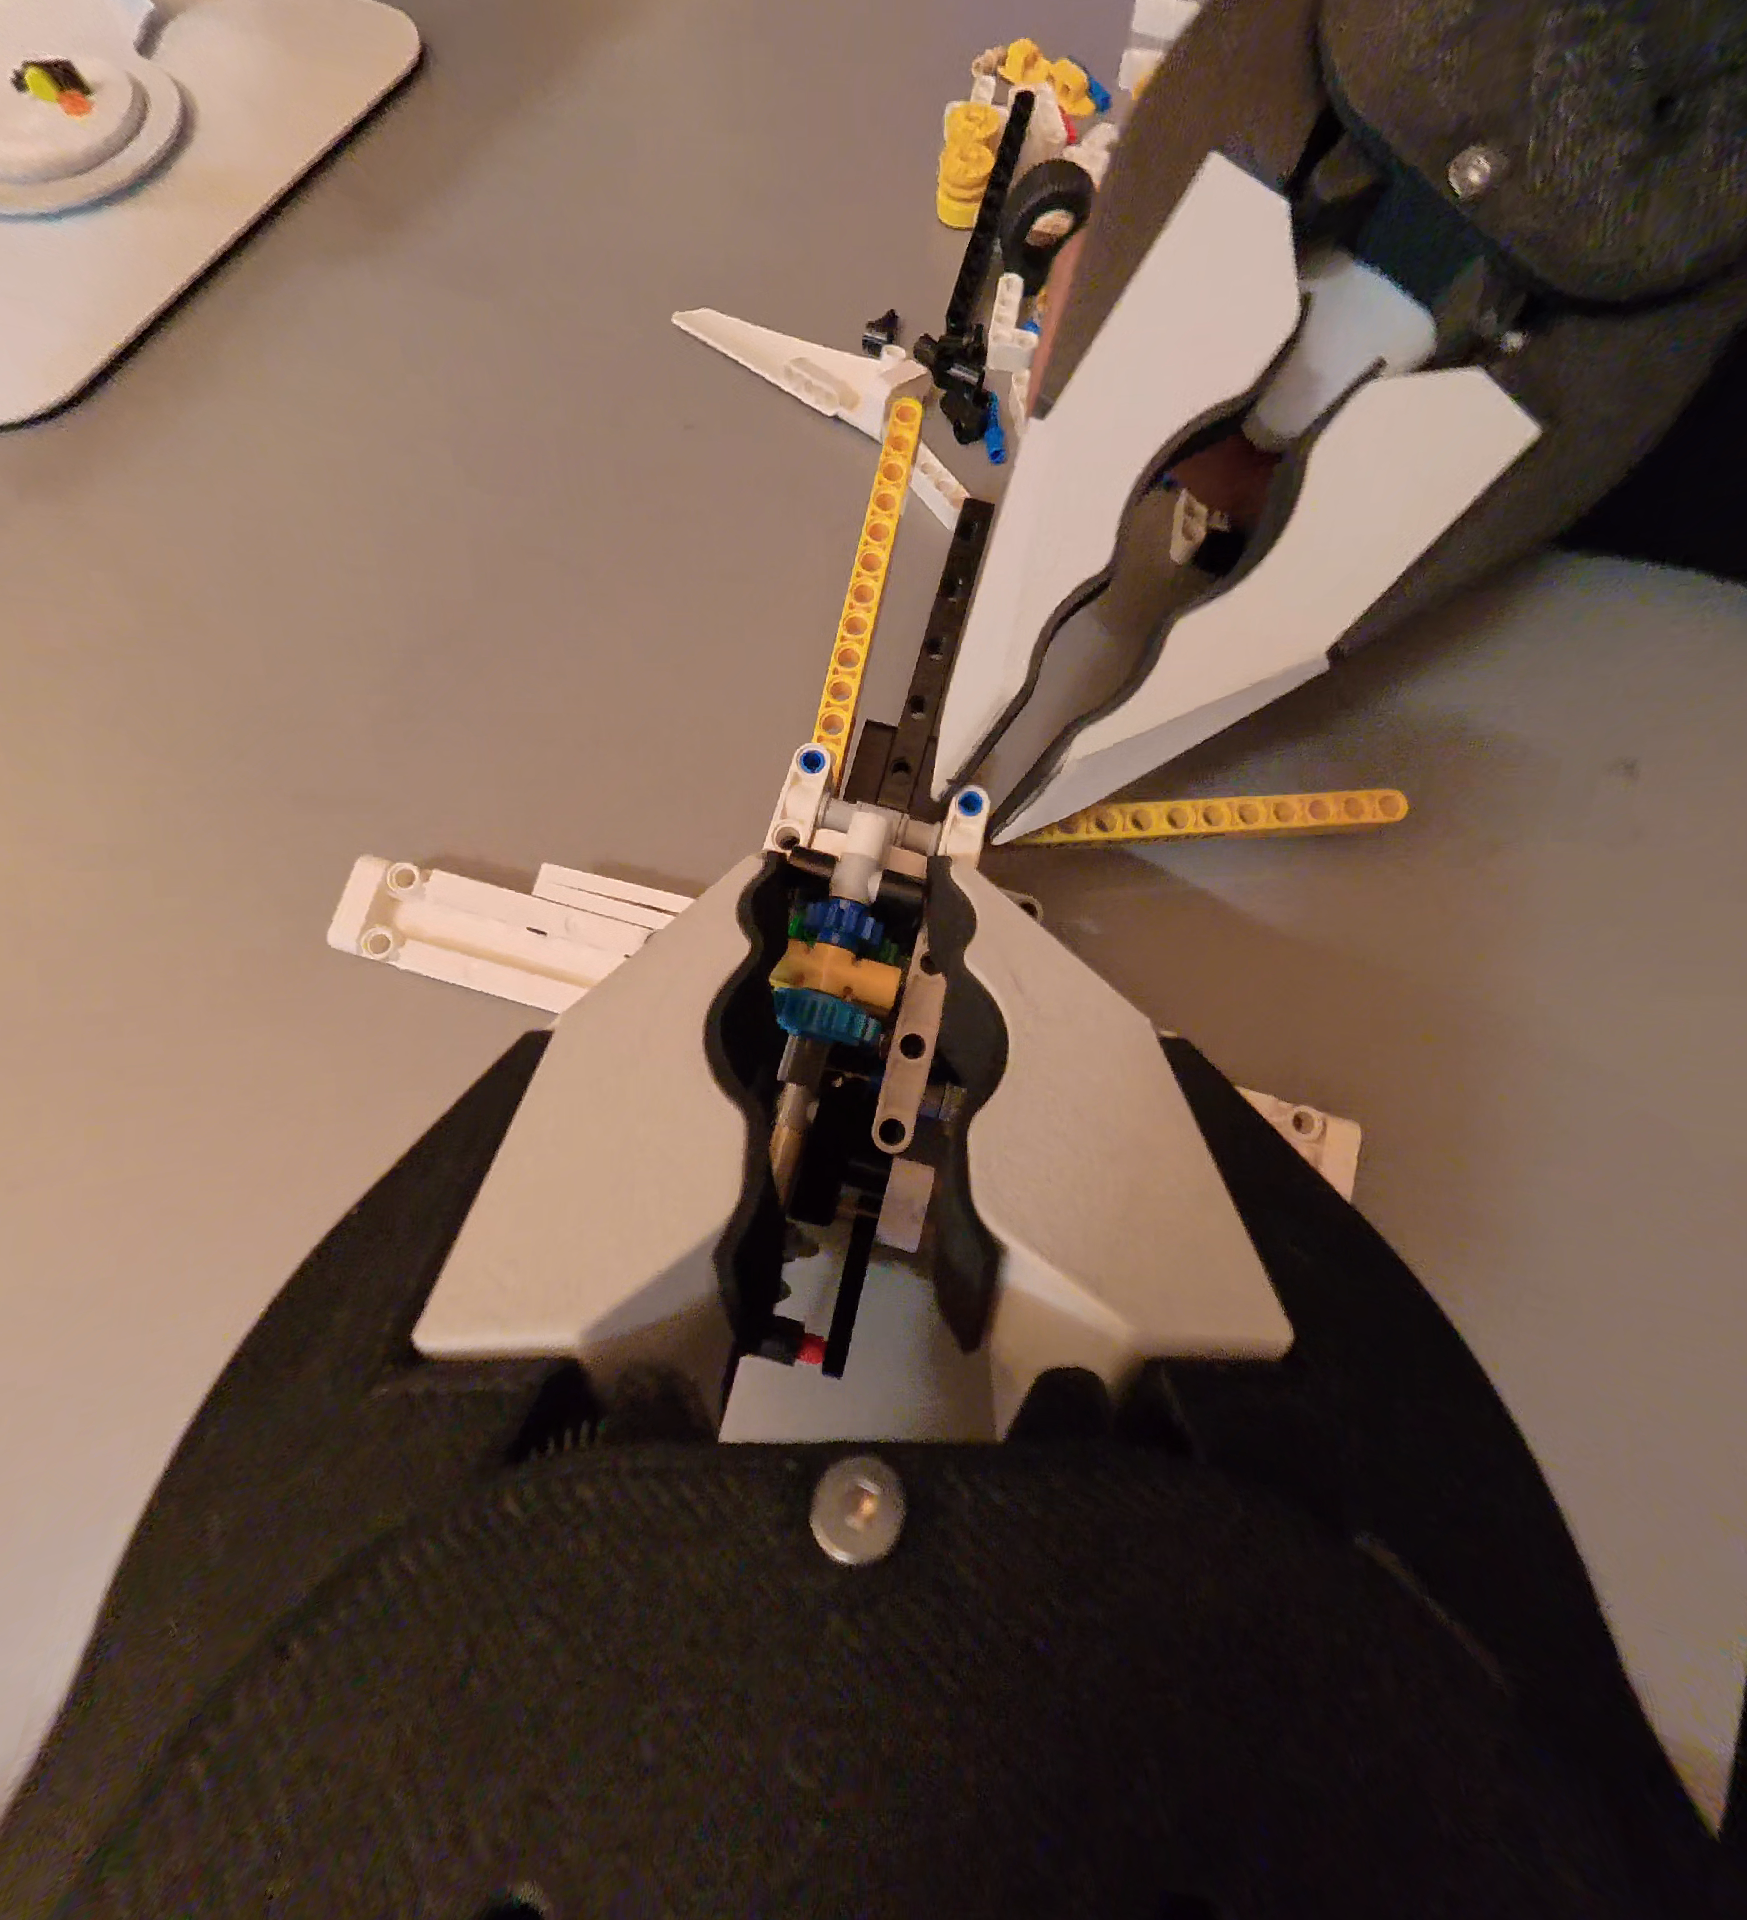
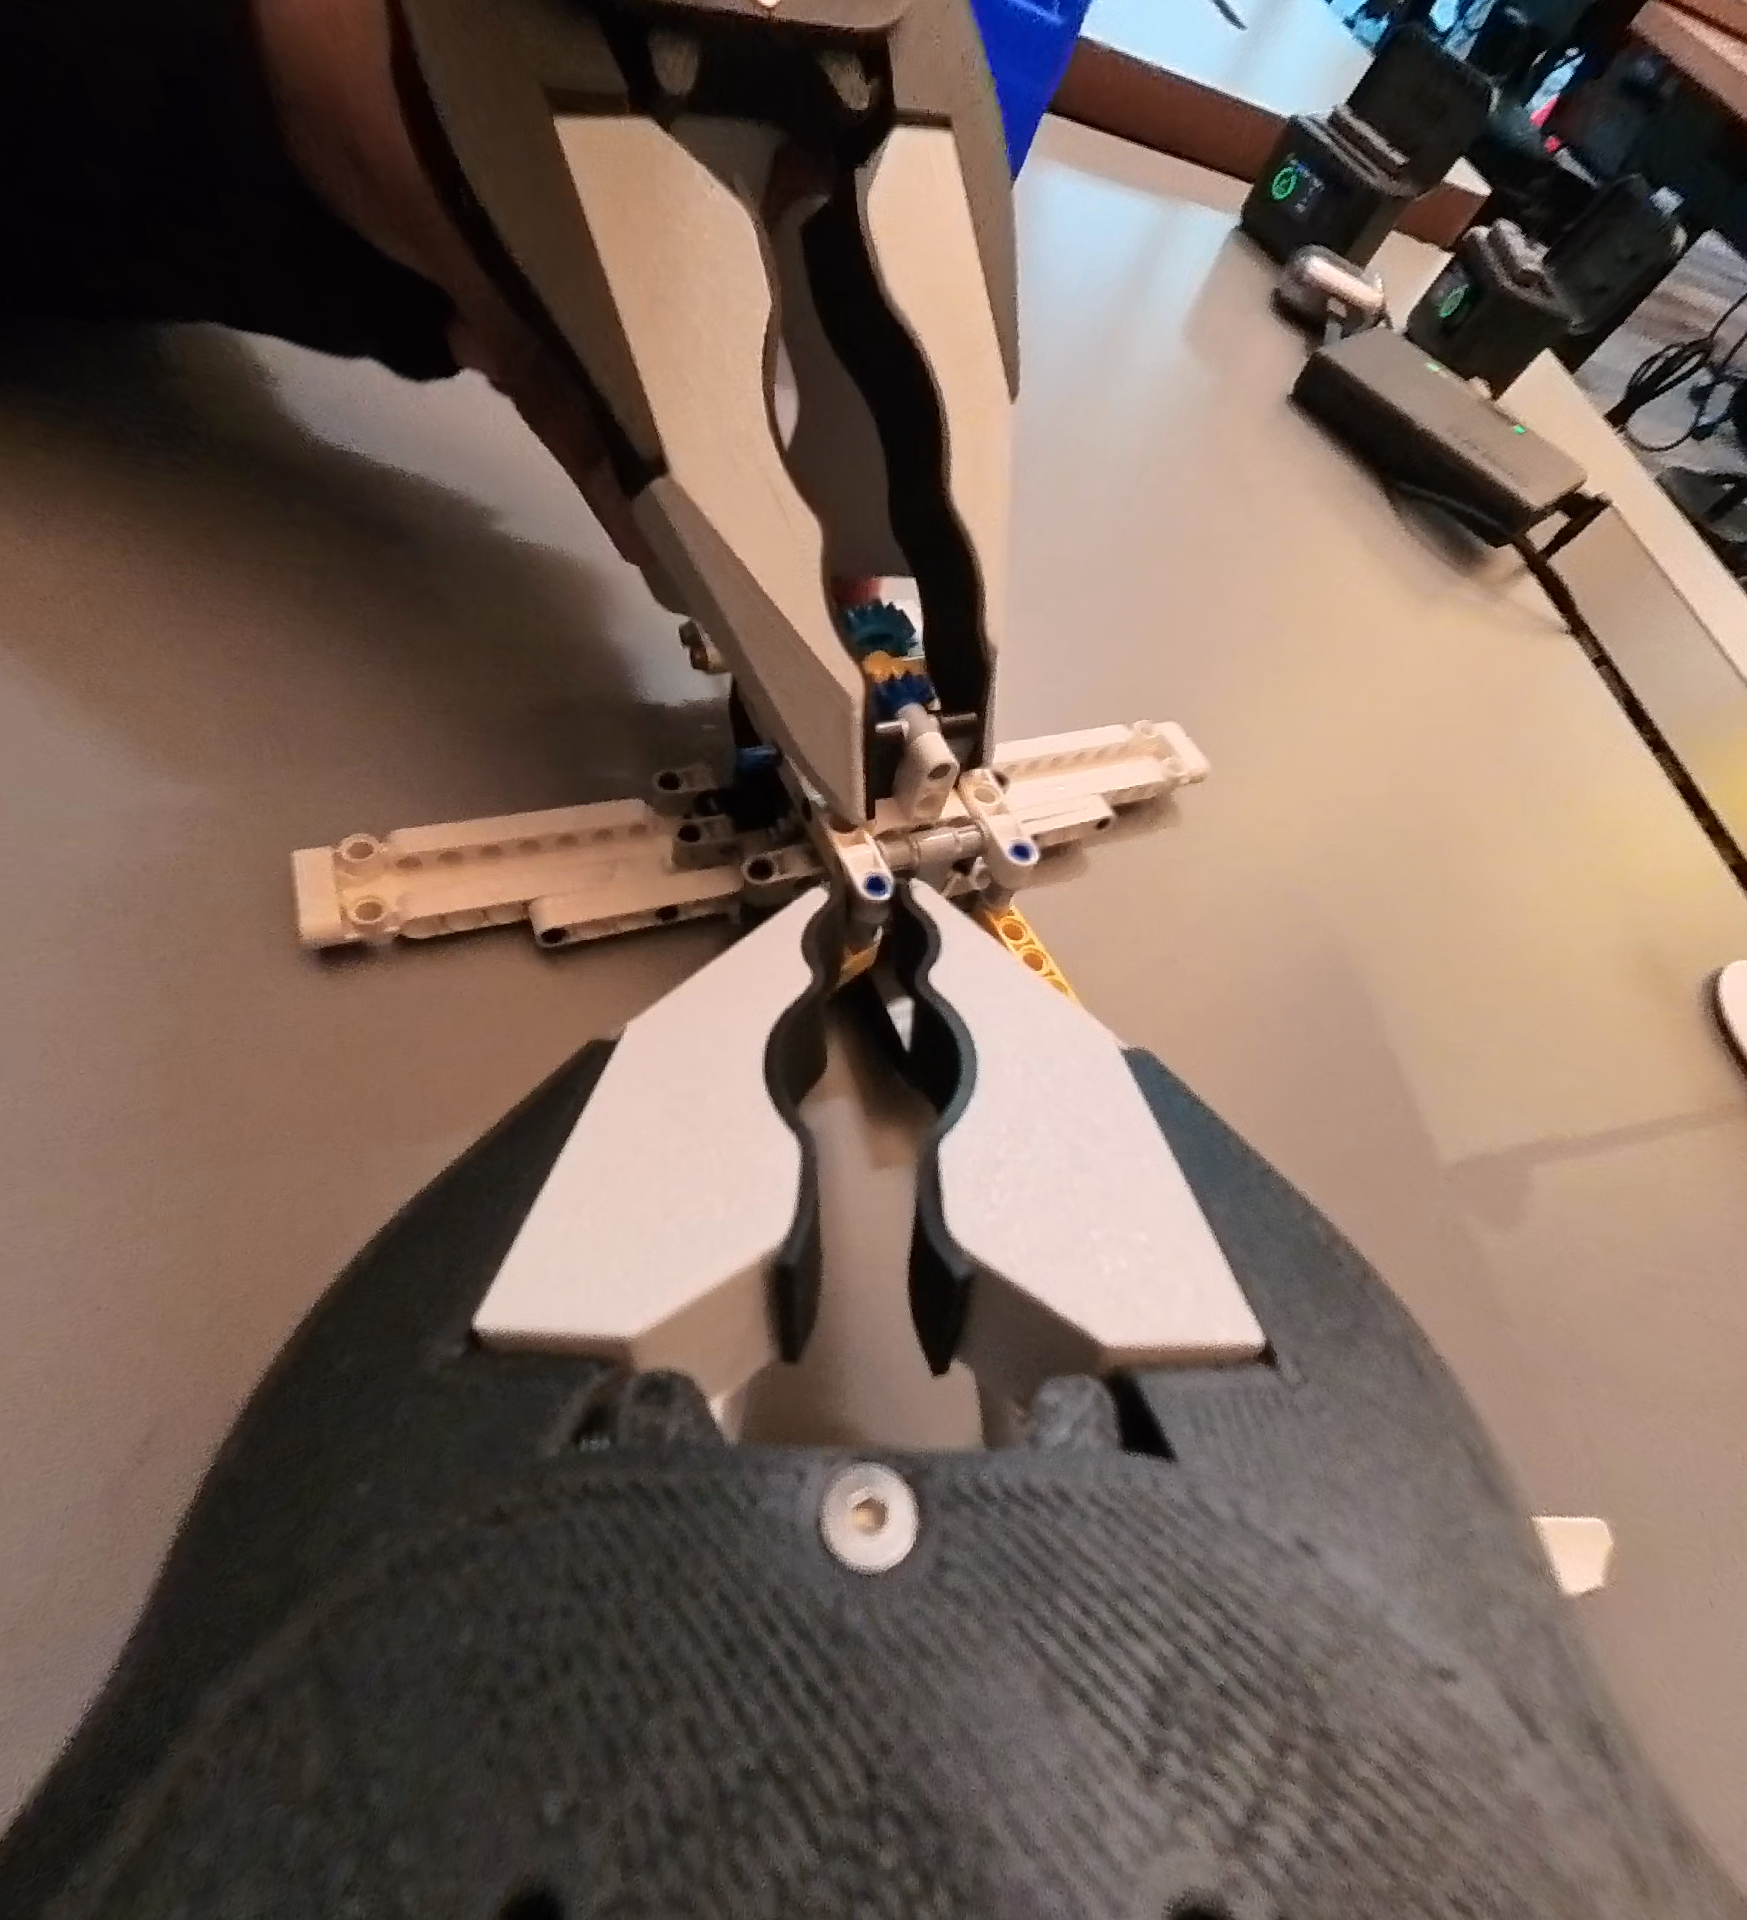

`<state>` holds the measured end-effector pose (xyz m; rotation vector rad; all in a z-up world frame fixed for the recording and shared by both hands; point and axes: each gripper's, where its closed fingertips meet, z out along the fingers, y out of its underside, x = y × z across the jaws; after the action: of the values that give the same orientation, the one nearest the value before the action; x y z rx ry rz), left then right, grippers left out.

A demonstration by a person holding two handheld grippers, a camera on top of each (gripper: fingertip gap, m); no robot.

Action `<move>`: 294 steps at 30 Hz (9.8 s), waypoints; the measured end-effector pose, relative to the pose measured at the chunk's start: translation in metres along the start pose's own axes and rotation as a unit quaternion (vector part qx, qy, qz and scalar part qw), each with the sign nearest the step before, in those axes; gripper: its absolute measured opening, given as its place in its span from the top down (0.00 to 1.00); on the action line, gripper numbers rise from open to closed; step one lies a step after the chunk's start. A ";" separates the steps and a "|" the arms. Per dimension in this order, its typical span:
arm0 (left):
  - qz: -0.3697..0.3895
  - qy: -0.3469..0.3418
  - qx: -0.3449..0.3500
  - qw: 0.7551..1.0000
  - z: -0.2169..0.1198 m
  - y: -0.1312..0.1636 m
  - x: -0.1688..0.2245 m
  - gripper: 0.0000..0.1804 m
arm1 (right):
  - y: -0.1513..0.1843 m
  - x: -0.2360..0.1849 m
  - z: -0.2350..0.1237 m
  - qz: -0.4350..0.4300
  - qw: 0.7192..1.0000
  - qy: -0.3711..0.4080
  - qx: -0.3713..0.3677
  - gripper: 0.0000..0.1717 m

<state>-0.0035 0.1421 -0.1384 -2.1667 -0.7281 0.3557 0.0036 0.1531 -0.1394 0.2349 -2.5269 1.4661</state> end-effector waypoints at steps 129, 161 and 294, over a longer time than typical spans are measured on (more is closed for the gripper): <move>0.209 -0.149 -0.086 0.963 0.010 -0.001 0.013 0.94 | 0.011 -0.010 0.002 0.191 0.978 0.076 -0.041 0.90; 0.093 -0.119 -0.078 0.985 0.011 -0.006 0.011 0.96 | 0.021 0.002 0.006 0.197 0.961 0.080 -0.178 0.96; 0.160 -0.085 0.026 0.983 -0.009 -0.028 0.004 0.65 | 0.016 0.002 -0.018 0.046 0.976 0.127 -0.171 0.62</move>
<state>-0.0063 0.1536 -0.1105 -2.2237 -0.4516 0.7256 -0.0003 0.1769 -0.1437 -0.1205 -2.5460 0.9878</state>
